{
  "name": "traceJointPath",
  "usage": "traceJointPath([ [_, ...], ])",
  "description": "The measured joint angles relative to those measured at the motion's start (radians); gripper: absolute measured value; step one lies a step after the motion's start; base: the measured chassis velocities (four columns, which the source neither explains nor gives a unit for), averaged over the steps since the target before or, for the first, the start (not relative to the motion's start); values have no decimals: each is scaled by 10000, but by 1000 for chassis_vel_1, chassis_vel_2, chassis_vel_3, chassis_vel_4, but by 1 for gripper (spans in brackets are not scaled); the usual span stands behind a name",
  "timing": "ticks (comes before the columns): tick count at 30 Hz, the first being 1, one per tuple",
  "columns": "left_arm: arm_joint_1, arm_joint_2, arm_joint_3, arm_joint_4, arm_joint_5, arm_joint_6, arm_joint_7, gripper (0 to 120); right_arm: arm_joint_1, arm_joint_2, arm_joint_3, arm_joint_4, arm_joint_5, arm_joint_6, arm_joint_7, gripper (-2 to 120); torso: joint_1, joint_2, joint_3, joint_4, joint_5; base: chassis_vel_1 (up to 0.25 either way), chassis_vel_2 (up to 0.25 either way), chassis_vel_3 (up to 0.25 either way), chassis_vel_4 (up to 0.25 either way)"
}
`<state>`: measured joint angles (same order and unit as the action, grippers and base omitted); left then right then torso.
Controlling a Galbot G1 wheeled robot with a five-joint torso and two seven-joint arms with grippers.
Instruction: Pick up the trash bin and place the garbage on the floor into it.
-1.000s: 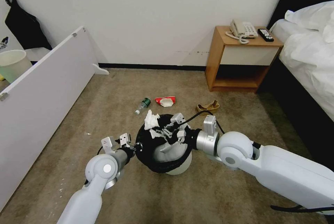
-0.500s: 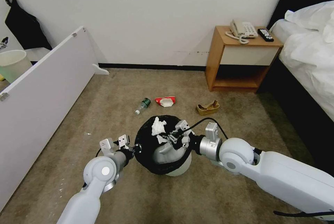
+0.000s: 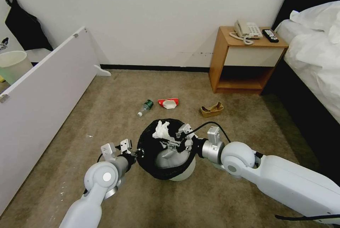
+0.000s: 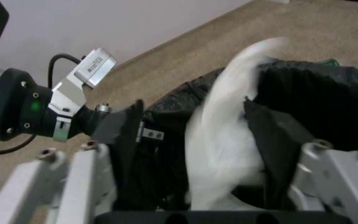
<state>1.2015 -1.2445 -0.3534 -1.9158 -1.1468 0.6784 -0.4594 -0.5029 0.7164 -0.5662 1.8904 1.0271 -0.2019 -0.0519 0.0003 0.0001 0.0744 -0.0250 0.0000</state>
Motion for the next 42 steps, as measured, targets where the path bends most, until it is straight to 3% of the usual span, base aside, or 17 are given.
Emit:
traceJointPath([
  [4, 18, -15, -12, -28, 4, -13, 6, 1, 2, 6, -54, -47, -18, 0, 14, 86, 0, 0, 0, 0, 0, 0, 0, 0, 0],
  [9, 42, -29, -14, -62, 6, -22, 8, 1, -23, -20, -56, -55, -30, 0, 47, 99, 0, 1, 0, 0, 0, 0, 0, 0, 0],
  [27, 248, 100, -174, -225, -30, -31, 17, 1, 24, -214, -109, 137, 0, 33, 385, 100, 0, 0, 0, 0, 0, 0, 0, 0, 0],
  [35, 382, 226, -308, -186, 221, -98, 93, 1, 180, -708, 319, 497, 28, 73, 587, 100, 0, 0, 0, -1, 0, 0, 0, 0, 0],
  [40, 434, 475, -636, -23, 590, -203, 291, 1, -15, -1182, 707, 679, 173, 220, 977, 100, 0, 0, 1, 0, -1, 0, 0, 0, 0],
  [42, 511, 694, -993, 30, 769, -263, 457, 1, -401, -1522, 1218, 844, 323, 292, 1315, 100, -1, 0, 0, 0, 0, 0, 0, 0, 0],
])
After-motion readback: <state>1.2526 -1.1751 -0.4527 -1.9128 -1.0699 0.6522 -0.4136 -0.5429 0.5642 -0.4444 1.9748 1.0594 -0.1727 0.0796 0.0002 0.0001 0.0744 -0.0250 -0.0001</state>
